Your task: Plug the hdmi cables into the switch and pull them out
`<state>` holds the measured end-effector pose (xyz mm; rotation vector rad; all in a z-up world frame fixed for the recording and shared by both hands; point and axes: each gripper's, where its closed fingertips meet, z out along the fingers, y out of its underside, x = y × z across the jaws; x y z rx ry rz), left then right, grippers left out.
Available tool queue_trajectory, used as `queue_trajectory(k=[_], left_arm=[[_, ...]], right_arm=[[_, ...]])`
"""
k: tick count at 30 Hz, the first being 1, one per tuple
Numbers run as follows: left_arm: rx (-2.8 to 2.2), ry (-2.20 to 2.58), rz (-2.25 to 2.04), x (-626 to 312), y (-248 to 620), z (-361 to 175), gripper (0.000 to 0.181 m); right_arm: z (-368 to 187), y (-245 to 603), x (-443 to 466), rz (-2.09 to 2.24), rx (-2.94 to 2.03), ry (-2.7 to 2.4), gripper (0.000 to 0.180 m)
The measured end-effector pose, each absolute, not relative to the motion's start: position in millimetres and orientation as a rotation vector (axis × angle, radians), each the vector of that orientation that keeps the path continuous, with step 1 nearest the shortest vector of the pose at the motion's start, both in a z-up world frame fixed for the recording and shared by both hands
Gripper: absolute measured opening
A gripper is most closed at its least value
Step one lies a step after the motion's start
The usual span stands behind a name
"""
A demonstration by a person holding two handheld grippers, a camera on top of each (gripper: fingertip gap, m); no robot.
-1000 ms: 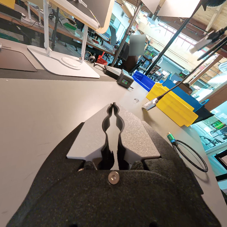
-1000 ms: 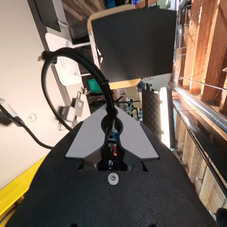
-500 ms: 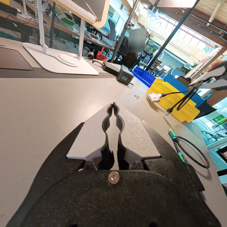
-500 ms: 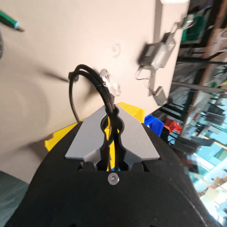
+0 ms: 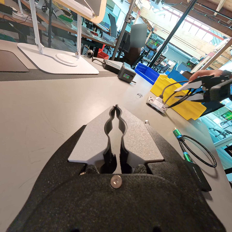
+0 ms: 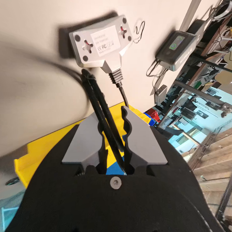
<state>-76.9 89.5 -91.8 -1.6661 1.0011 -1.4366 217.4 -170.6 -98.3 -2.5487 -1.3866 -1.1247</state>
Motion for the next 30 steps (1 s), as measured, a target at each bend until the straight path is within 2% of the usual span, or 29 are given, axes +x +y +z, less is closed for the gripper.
queue_trajectory(k=[7, 11, 14, 18, 23, 30], left_arm=[[-1.668, 1.004, -1.447, -77, 89, -92, 0.001], [-1.672, 1.009, -1.459, -76, 87, -92, 0.001], [-1.673, 1.018, -1.464, -76, 86, -93, 0.001], [-1.674, 1.015, -1.476, -76, 86, -93, 0.001], [-1.684, 0.998, -1.502, -77, 88, -92, 0.001], [-1.697, 0.966, -1.522, -78, 91, -92, 0.001]], right_arm=[[-122, -152, 228, -0.944, -2.568, -1.572, 0.038], [-143, -155, 236, -0.744, -2.75, -1.621, 0.062], [-150, -139, 240, -0.624, -2.793, -1.626, 0.064], [-158, -117, 247, -0.476, -2.852, -1.583, 0.053], [-175, -103, 259, -0.542, -2.846, -1.727, 0.041], [-175, -112, 258, -0.557, -2.829, -1.857, 0.011]])
